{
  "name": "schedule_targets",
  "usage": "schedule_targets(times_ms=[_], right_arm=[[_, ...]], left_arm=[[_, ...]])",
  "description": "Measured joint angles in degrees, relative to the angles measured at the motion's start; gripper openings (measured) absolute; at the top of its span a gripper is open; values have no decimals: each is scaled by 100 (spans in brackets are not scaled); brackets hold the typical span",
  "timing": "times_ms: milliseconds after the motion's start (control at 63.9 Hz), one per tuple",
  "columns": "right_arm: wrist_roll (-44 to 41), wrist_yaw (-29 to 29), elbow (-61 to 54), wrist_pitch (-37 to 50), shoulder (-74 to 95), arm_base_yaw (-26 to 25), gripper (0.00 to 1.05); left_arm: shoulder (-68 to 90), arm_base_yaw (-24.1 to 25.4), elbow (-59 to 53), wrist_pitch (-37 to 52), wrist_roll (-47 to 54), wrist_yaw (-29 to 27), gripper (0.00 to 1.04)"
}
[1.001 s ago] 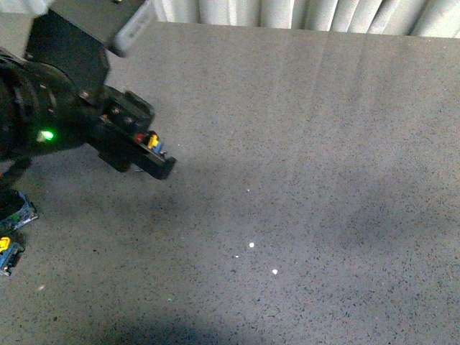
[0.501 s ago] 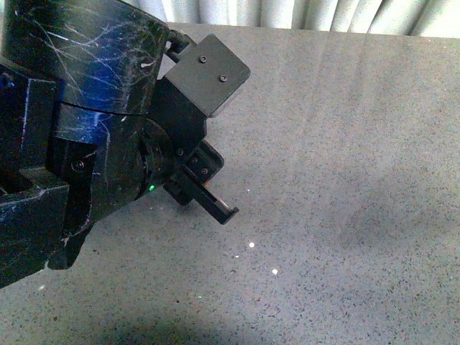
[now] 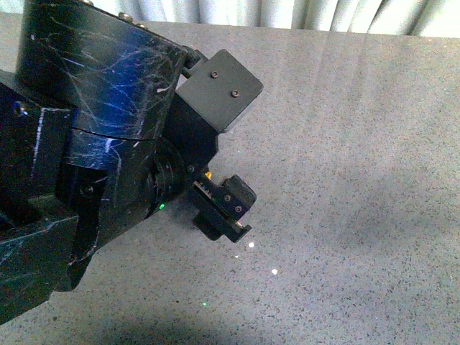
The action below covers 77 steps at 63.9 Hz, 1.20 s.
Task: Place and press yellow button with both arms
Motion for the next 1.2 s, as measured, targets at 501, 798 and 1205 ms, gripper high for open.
schedule_targets(times_ms=[501, 798, 1205], right_arm=[[0, 0, 2, 0, 0, 0, 96], [9, -42, 59, -173, 105, -13, 96], [-522, 170, 2730, -708, 5239, 909, 96]], left_arm=[[-3812, 1515, -1405, -1051, -1749, 1180, 96], [-6306, 3471, -2957, 149, -1888, 925, 43], [-7547, 3493, -3493, -599, -1906, 1005, 1]])
